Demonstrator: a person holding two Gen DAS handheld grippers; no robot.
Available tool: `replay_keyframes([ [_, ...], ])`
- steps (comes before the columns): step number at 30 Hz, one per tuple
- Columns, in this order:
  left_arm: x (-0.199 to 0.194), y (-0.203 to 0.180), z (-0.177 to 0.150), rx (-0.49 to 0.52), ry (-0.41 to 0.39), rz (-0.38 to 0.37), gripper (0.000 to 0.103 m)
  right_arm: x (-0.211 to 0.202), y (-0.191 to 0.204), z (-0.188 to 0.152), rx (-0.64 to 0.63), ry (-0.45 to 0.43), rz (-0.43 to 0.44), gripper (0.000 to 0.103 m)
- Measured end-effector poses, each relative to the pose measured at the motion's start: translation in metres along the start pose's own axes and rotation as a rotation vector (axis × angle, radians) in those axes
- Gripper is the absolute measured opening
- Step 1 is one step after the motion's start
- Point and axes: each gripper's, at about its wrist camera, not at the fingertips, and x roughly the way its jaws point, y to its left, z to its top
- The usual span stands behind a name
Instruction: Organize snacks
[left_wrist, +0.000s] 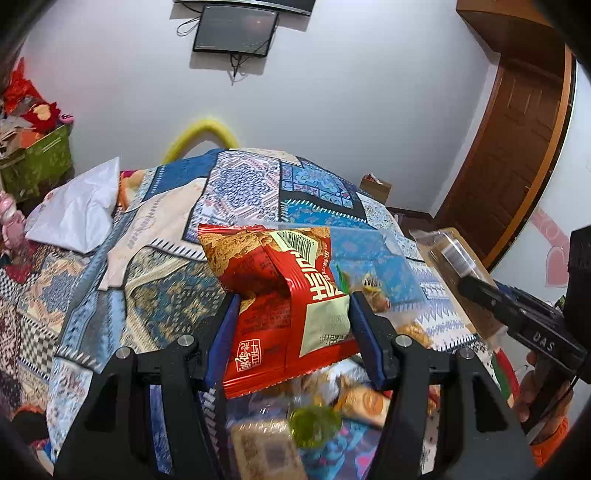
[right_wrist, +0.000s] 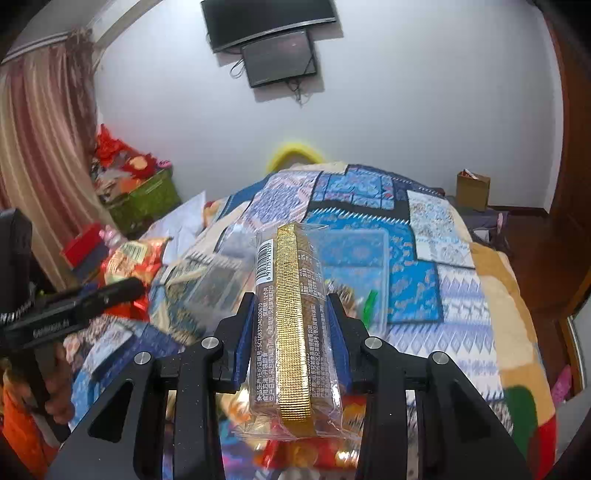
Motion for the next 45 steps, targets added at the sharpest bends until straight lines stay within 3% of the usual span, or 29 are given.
replay_keyframes([
  [9,0.056,-0.009,0.018,0.032,0.041,-0.004,0.059,0.048,-0.016,0.024,0.029,0.019,0.004,0.034],
  [19,0.122,-0.002,0.019,0.039,0.151,0.011,0.059,0.120,-0.006,0.022,0.013,0.152,0.039,0.034],
  [24,0.140,0.009,0.014,-0.011,0.214,-0.036,0.059,0.138,-0.005,0.013,-0.014,0.219,0.030,0.034],
  [26,0.143,0.009,0.013,-0.008,0.216,-0.020,0.059,0.140,-0.007,0.010,-0.008,0.232,0.029,0.034],
  [35,0.128,0.007,0.016,0.004,0.198,-0.004,0.059,0.133,-0.004,0.015,-0.022,0.247,0.030,0.039],
  [39,0.103,0.005,0.020,0.014,0.162,0.002,0.059,0.113,-0.004,0.022,-0.029,0.209,0.025,0.048],
  [45,0.054,-0.002,0.023,0.040,0.097,0.015,0.060,0.072,-0.003,0.028,-0.041,0.142,0.004,0.051],
])
